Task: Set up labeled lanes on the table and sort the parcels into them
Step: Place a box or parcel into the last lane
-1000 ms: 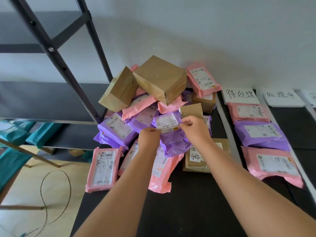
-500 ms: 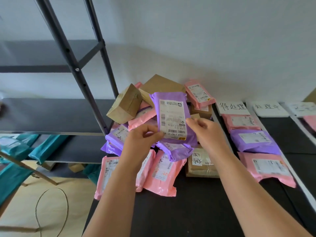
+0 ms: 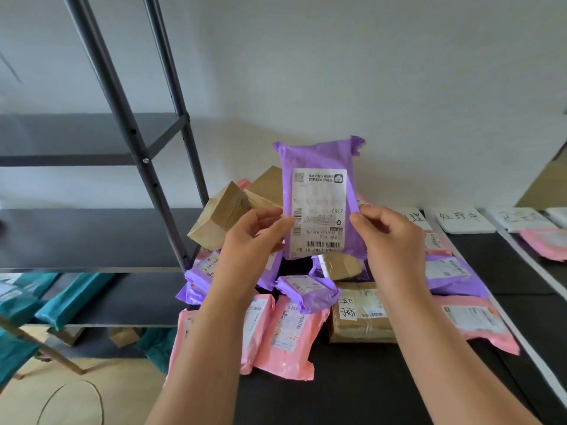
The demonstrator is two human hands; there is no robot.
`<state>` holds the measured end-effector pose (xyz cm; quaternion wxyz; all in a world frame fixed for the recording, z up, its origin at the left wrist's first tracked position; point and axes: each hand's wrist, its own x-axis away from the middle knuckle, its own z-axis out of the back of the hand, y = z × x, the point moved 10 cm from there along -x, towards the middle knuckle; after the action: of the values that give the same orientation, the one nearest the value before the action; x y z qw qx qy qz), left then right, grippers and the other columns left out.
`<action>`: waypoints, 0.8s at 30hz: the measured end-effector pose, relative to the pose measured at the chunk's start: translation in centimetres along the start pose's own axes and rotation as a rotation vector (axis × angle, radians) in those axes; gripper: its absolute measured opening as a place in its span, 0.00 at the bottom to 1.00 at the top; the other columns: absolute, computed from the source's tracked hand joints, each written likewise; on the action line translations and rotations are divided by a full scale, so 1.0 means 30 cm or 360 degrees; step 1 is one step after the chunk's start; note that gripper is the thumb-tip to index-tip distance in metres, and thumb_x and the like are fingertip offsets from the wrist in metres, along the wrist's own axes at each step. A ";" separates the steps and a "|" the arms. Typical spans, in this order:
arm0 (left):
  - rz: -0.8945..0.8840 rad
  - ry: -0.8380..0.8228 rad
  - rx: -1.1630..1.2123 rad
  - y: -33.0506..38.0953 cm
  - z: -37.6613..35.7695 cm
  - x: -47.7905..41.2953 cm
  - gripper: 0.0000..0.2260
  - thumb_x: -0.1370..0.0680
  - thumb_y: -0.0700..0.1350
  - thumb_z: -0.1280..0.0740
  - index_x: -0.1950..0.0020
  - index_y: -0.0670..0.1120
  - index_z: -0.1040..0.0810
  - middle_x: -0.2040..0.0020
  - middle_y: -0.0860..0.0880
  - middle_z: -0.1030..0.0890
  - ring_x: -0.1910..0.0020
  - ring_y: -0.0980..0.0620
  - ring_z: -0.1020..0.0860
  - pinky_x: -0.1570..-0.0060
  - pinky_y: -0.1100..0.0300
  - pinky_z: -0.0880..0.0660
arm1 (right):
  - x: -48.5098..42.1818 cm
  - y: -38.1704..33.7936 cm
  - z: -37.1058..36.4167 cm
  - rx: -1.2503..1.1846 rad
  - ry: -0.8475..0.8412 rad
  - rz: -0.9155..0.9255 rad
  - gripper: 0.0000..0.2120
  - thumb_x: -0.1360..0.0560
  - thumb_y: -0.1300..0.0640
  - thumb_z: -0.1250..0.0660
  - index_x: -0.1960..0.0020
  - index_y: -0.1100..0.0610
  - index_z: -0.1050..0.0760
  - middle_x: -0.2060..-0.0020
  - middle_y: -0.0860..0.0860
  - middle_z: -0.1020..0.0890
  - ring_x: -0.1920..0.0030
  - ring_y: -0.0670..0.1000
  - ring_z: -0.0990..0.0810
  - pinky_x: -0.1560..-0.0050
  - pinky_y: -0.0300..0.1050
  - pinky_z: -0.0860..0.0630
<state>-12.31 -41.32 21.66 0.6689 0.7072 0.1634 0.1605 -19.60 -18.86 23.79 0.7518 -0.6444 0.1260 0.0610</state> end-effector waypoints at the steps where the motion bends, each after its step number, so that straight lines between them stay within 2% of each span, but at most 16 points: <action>1: -0.0001 0.0038 0.0004 0.009 0.001 0.001 0.09 0.23 0.47 0.28 0.44 0.48 0.18 0.51 0.50 0.14 0.51 0.49 0.15 0.47 0.54 0.19 | 0.005 -0.010 0.003 -0.0010 -0.0001 0.0010 0.06 0.25 0.60 0.28 0.57 0.51 0.18 0.65 0.39 0.17 0.64 0.34 0.21 0.59 0.29 0.25; 3: -0.0043 0.0110 0.0005 0.035 0.005 0.003 0.08 0.23 0.48 0.29 0.44 0.50 0.17 0.52 0.52 0.14 0.52 0.51 0.15 0.51 0.58 0.19 | 0.015 -0.021 -0.001 -0.0009 -0.0031 0.0012 0.03 0.24 0.60 0.28 0.55 0.53 0.17 0.63 0.41 0.16 0.62 0.35 0.19 0.57 0.31 0.23; 5: -0.0092 0.0175 0.0031 0.062 0.008 0.012 0.06 0.23 0.46 0.29 0.47 0.50 0.16 0.55 0.52 0.14 0.56 0.54 0.15 0.59 0.65 0.20 | 0.025 -0.026 -0.007 0.0001 -0.0068 0.0011 0.03 0.24 0.59 0.28 0.52 0.55 0.16 0.60 0.44 0.15 0.59 0.40 0.18 0.55 0.36 0.21; 8: -0.0126 0.0293 0.0024 0.082 0.022 0.022 0.04 0.24 0.43 0.27 0.51 0.50 0.15 0.60 0.54 0.14 0.60 0.57 0.16 0.67 0.72 0.25 | 0.032 -0.026 -0.011 0.0018 -0.0120 0.0016 0.02 0.24 0.59 0.29 0.52 0.54 0.17 0.61 0.44 0.15 0.58 0.42 0.18 0.56 0.37 0.20; 13: -0.0211 0.0402 -0.0215 0.100 0.037 0.016 0.04 0.25 0.43 0.26 0.57 0.53 0.16 0.62 0.55 0.15 0.62 0.58 0.17 0.66 0.68 0.23 | 0.042 -0.043 -0.026 0.0186 -0.0159 0.0139 0.06 0.25 0.62 0.28 0.52 0.53 0.21 0.58 0.43 0.17 0.56 0.38 0.19 0.55 0.34 0.23; 16: -0.0416 0.0452 -0.0614 0.142 0.024 0.028 0.05 0.24 0.44 0.28 0.54 0.54 0.15 0.59 0.60 0.18 0.59 0.59 0.20 0.60 0.65 0.23 | 0.053 -0.112 0.008 0.0413 -0.0001 0.0450 0.12 0.25 0.61 0.27 0.45 0.52 0.24 0.51 0.44 0.19 0.50 0.40 0.22 0.51 0.27 0.29; 17: -0.0535 0.0454 -0.0776 0.165 0.013 0.035 0.05 0.23 0.43 0.29 0.52 0.52 0.14 0.58 0.60 0.18 0.58 0.58 0.20 0.58 0.64 0.23 | 0.060 -0.147 0.016 0.0541 0.0050 0.0624 0.14 0.26 0.61 0.26 0.43 0.53 0.23 0.49 0.46 0.20 0.49 0.43 0.22 0.48 0.30 0.28; 20: -0.1060 0.0312 -0.1304 0.215 -0.075 0.050 0.07 0.27 0.38 0.30 0.55 0.47 0.13 0.60 0.53 0.17 0.60 0.48 0.21 0.56 0.53 0.23 | 0.078 -0.214 -0.019 0.0890 0.0034 0.1039 0.19 0.29 0.63 0.25 0.39 0.56 0.21 0.45 0.49 0.19 0.44 0.55 0.23 0.42 0.52 0.27; 22: -0.1256 0.0241 -0.1482 0.210 -0.125 0.060 0.06 0.30 0.40 0.30 0.58 0.47 0.14 0.61 0.52 0.16 0.60 0.45 0.21 0.53 0.48 0.24 | 0.075 -0.204 -0.060 0.0990 -0.0075 0.1100 0.18 0.30 0.60 0.24 0.41 0.54 0.19 0.45 0.49 0.18 0.43 0.56 0.22 0.41 0.55 0.28; 24: -0.1394 0.0185 -0.1486 0.205 -0.158 0.073 0.04 0.30 0.41 0.29 0.59 0.47 0.14 0.59 0.52 0.16 0.58 0.43 0.20 0.51 0.48 0.25 | 0.071 -0.164 -0.089 0.1026 -0.0200 0.1017 0.14 0.30 0.57 0.23 0.45 0.52 0.17 0.50 0.47 0.18 0.46 0.56 0.22 0.42 0.51 0.30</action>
<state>-12.37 -36.44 28.06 0.9000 0.1995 0.3860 -0.0351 -16.59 -22.43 27.55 0.8636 -0.3016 0.2852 0.2863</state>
